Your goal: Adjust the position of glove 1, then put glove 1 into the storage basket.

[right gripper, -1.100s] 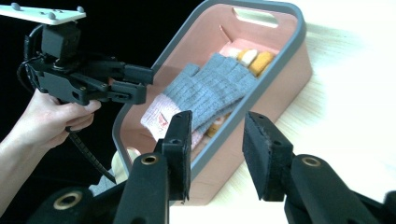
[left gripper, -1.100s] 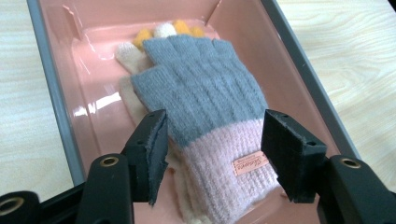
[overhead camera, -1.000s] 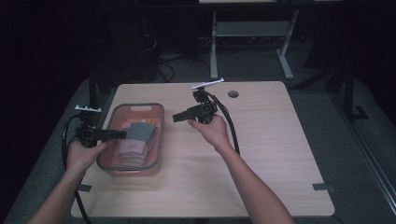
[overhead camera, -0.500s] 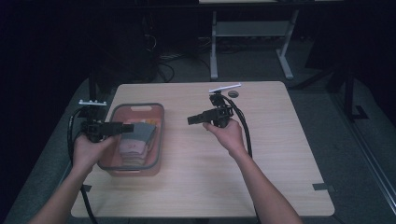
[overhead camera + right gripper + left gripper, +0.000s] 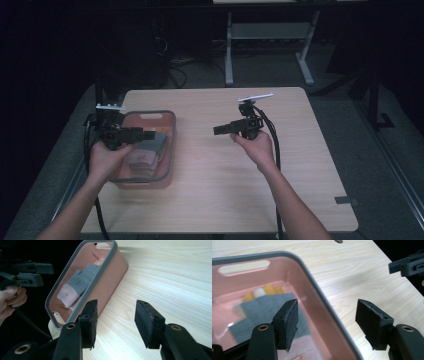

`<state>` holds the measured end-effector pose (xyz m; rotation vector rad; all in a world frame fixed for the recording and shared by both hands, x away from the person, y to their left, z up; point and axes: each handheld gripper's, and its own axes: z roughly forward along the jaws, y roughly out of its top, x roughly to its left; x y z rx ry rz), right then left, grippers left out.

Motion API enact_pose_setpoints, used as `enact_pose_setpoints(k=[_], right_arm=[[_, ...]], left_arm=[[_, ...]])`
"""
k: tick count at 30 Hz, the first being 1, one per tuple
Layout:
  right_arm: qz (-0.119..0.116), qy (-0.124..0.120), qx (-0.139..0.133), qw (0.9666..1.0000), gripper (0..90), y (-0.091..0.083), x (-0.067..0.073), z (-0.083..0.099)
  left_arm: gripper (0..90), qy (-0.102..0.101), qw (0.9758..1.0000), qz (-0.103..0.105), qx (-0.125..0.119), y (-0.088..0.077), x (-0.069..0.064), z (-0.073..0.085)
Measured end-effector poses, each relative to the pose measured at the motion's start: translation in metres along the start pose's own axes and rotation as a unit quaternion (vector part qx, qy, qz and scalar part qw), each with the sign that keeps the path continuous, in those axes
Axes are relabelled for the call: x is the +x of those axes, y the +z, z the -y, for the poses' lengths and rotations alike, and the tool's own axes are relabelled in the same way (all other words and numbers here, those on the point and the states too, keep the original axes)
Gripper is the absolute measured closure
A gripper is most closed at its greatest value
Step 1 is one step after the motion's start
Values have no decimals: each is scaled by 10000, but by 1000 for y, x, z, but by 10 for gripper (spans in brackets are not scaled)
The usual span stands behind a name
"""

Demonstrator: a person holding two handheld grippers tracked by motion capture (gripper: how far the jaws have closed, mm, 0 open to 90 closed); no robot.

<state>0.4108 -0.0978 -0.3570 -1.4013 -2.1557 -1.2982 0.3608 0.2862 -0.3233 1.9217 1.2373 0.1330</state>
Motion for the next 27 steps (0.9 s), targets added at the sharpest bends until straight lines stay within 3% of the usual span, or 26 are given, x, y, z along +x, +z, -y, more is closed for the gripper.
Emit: enact_pose_setpoints(k=[17, 27], right_arm=[[220, 323, -211, 9990, 519, -40, -25, 26], [324, 524, -347, 9975, 507, -61, -40, 41]], left_arm=[[315, 406, 9981, 442, 111, 29, -49, -9], [295, 543, 9964, 621, 178, 43, -67, -11]])
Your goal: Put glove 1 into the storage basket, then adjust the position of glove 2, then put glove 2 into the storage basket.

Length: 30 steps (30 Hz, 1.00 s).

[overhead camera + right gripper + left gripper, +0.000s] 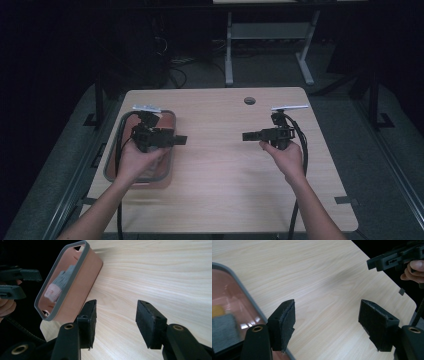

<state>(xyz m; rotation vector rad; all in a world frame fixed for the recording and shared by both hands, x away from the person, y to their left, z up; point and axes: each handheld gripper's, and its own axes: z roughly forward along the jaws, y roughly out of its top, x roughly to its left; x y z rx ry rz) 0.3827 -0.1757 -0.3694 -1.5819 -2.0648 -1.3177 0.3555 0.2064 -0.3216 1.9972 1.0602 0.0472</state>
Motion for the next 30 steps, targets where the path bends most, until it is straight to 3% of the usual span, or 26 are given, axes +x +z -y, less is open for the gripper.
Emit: enact_pose_setpoints(k=[30], right_arm=[[140, 328, -158, 9992, 484, -27, -34, 25]], left_arm=[[270, 251, 9987, 358, 248, 41, -33, -5]])
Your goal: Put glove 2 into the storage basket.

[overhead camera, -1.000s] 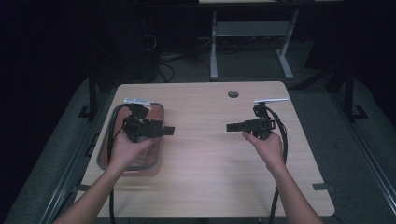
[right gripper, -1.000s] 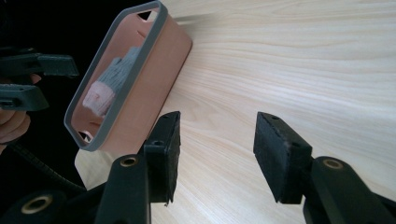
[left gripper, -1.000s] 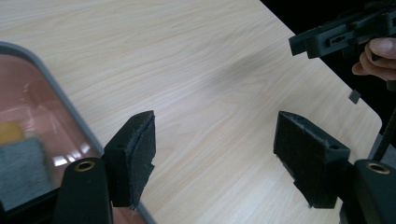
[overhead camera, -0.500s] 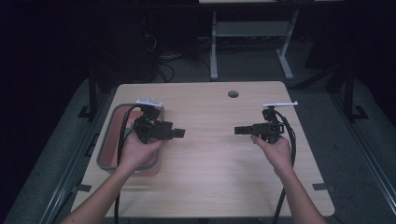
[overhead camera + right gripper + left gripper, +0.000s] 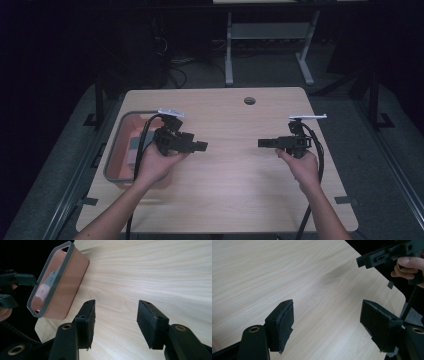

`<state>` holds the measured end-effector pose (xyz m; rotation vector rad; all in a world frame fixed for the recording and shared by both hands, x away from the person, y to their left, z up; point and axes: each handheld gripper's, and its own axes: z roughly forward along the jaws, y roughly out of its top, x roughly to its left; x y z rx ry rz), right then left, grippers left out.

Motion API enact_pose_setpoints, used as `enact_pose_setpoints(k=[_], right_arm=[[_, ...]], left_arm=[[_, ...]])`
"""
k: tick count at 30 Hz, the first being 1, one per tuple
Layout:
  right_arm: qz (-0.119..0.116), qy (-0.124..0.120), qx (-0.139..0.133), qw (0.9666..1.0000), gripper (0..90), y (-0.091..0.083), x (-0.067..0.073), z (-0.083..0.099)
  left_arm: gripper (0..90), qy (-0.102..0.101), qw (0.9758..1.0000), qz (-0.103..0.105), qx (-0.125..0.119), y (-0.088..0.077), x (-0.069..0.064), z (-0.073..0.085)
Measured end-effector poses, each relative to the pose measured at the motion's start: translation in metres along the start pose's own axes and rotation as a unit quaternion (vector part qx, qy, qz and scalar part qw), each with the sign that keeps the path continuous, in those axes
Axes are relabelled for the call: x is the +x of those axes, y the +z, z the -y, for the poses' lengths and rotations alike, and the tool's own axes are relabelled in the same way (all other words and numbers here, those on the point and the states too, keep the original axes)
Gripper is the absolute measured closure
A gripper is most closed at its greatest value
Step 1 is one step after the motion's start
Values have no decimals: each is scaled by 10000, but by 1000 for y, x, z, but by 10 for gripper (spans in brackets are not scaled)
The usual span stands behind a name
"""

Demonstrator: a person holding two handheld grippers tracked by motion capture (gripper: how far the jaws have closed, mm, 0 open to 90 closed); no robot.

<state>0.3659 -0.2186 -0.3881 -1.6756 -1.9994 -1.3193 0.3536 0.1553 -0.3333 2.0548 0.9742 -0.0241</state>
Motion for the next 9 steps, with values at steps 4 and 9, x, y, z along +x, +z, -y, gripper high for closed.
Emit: enact_pose_setpoints(k=[4, 9], right_arm=[[42, 36, -7, 10000, 482, -3, -6, 4], [91, 183, -23, 9998, 472, -9, -19, 12]], left_arm=[[269, 61, 10000, 49, 50, 7, -6, 0], [268, 153, 9997, 138, 153, 16, -13, 1]])
